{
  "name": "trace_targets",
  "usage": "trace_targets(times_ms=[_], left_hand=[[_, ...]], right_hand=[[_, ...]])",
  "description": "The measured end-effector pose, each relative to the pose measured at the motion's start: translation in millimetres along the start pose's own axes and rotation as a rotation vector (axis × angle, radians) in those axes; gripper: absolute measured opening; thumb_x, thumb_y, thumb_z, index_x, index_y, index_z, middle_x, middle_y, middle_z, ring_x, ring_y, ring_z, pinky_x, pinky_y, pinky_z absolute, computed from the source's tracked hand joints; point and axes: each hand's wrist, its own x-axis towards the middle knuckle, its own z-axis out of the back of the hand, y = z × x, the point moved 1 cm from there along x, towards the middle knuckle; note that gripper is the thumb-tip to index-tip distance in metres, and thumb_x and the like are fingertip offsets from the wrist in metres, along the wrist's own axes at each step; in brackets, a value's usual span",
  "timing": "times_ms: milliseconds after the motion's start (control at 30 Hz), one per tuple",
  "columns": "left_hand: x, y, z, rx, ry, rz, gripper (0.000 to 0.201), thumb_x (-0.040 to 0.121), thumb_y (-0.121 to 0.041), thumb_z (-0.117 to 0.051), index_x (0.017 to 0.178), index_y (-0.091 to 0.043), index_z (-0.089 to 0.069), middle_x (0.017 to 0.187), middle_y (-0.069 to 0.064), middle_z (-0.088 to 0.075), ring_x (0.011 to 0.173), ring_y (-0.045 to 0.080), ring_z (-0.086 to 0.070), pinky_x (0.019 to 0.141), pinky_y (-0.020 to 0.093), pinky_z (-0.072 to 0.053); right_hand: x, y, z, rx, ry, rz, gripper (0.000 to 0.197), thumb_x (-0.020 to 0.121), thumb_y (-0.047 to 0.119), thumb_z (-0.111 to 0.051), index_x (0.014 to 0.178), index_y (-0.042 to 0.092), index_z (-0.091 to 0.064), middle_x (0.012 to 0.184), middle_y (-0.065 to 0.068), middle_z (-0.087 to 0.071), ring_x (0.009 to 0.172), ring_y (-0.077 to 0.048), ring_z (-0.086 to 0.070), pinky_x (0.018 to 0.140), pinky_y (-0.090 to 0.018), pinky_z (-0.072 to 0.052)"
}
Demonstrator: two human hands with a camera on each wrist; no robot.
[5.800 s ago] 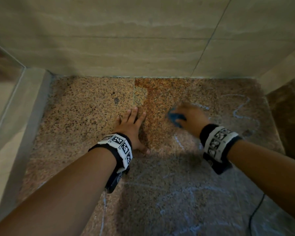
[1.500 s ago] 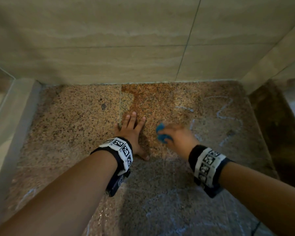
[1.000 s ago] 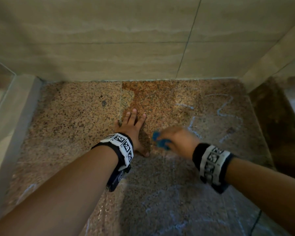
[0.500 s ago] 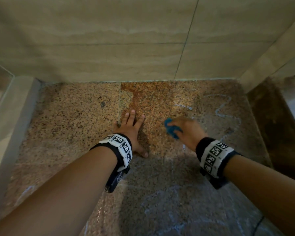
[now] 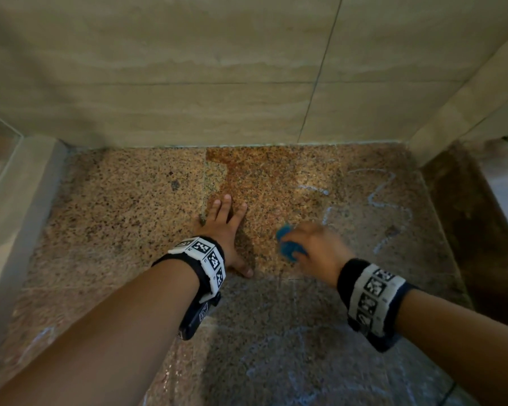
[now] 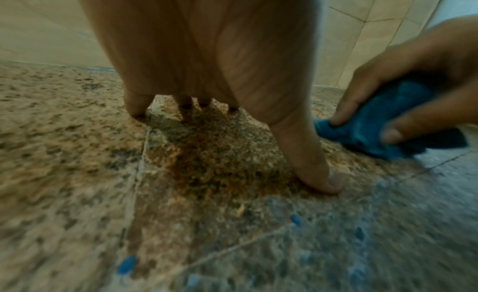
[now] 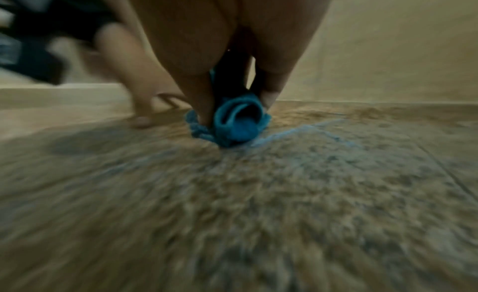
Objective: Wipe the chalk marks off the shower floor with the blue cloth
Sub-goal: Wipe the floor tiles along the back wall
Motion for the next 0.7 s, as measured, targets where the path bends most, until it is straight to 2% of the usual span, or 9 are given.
trace_targets(times_ms=[67, 133, 233, 300, 367, 433, 500, 633, 700], left_hand=[[0, 0, -1, 0.004, 0.0, 0.002, 0.142, 0.057, -0.07, -0.077, 0.146, -0.035, 0.027, 0.152, 0.0, 0.039, 0.144, 0.026, 0.026, 0.115, 0.059, 0.001], [1, 1, -1, 0.004, -0.001, 0.001, 0.142, 0.057, -0.07, -0.077, 0.146, -0.035, 0.027, 0.152, -0.001, 0.039, 0.144, 0.026, 0.026, 0.115, 0.059, 0.001], [0, 1, 0, -0.005, -0.002, -0.003, 0.142, 0.056, -0.07, -0.078, 0.147, -0.036, 0.026, 0.153, -0.001, 0.038, 0.144, 0.025, 0.026, 0.116, 0.059, 0.002], [0, 1, 0, -0.009, -0.002, -0.006, 0.142, 0.057, -0.07, -0.078, 0.147, -0.036, 0.027, 0.152, -0.001, 0.039, 0.144, 0.025, 0.027, 0.115, 0.059, 0.003], [-1, 1, 0, -0.004, 0.001, -0.002, 0.142, 0.057, -0.069, -0.078, 0.147, -0.036, 0.027, 0.152, -0.001, 0.04, 0.144, 0.025, 0.028, 0.115, 0.058, 0.004], [-1, 0, -1, 0.002, 0.005, 0.002, 0.142, 0.057, -0.069, -0.078, 0.146, -0.035, 0.028, 0.152, -0.001, 0.04, 0.144, 0.025, 0.028, 0.115, 0.058, 0.004], [0, 0, -1, 0.005, 0.001, -0.001, 0.142, 0.057, -0.07, -0.078, 0.146, -0.035, 0.027, 0.152, -0.001, 0.04, 0.144, 0.025, 0.027, 0.116, 0.059, 0.003], [0, 2, -1, -0.008, 0.003, -0.007, 0.142, 0.057, -0.07, -0.077, 0.146, -0.035, 0.028, 0.151, -0.001, 0.04, 0.144, 0.025, 0.027, 0.116, 0.059, 0.003], [1, 2, -1, -0.009, -0.002, -0.013, 0.142, 0.056, -0.07, -0.077, 0.146, -0.036, 0.028, 0.151, -0.001, 0.04, 0.143, 0.024, 0.028, 0.116, 0.058, 0.003]], right_hand=[[-10, 11, -8, -0.077, 0.148, 0.137, 0.053, 0.089, 0.014, -0.051, 0.139, 0.028, -0.039, 0.132, -0.003, -0.046, 0.119, -0.026, -0.046, 0.098, -0.034, -0.041], [-7, 1, -3, -0.032, 0.102, 0.13, 0.05, 0.088, 0.013, -0.053, 0.135, 0.024, -0.044, 0.129, -0.005, -0.05, 0.115, -0.027, -0.05, 0.095, -0.037, -0.044], [6, -30, 9, 0.134, -0.121, -0.174, 0.037, 0.088, 0.011, -0.057, 0.125, 0.018, -0.056, 0.127, -0.006, -0.051, 0.114, -0.028, -0.052, 0.095, -0.036, -0.044], [4, -33, 8, 0.164, -0.161, -0.26, 0.037, 0.088, 0.011, -0.058, 0.124, 0.016, -0.057, 0.129, -0.007, -0.048, 0.116, -0.028, -0.05, 0.097, -0.035, -0.042], [-3, -18, -1, 0.097, -0.121, -0.122, 0.038, 0.087, 0.013, -0.058, 0.125, 0.017, -0.057, 0.126, -0.007, -0.05, 0.114, -0.028, -0.05, 0.096, -0.035, -0.042], [-12, -1, -9, 0.0, 0.013, 0.058, 0.041, 0.088, 0.016, -0.055, 0.128, 0.021, -0.055, 0.125, -0.004, -0.049, 0.113, -0.027, -0.05, 0.094, -0.033, -0.041], [-8, -5, -5, -0.017, 0.063, 0.085, 0.042, 0.089, 0.014, -0.053, 0.13, 0.022, -0.053, 0.127, -0.004, -0.049, 0.113, -0.025, -0.05, 0.095, -0.032, -0.041], [13, -40, 20, 0.142, -0.141, -0.285, 0.038, 0.09, 0.012, -0.056, 0.127, 0.017, -0.057, 0.131, -0.008, -0.048, 0.115, -0.028, -0.051, 0.097, -0.03, -0.039], [13, -36, 19, 0.159, -0.144, -0.343, 0.04, 0.091, 0.021, -0.057, 0.131, 0.017, -0.053, 0.137, -0.007, -0.044, 0.121, -0.027, -0.048, 0.102, -0.03, -0.038]])
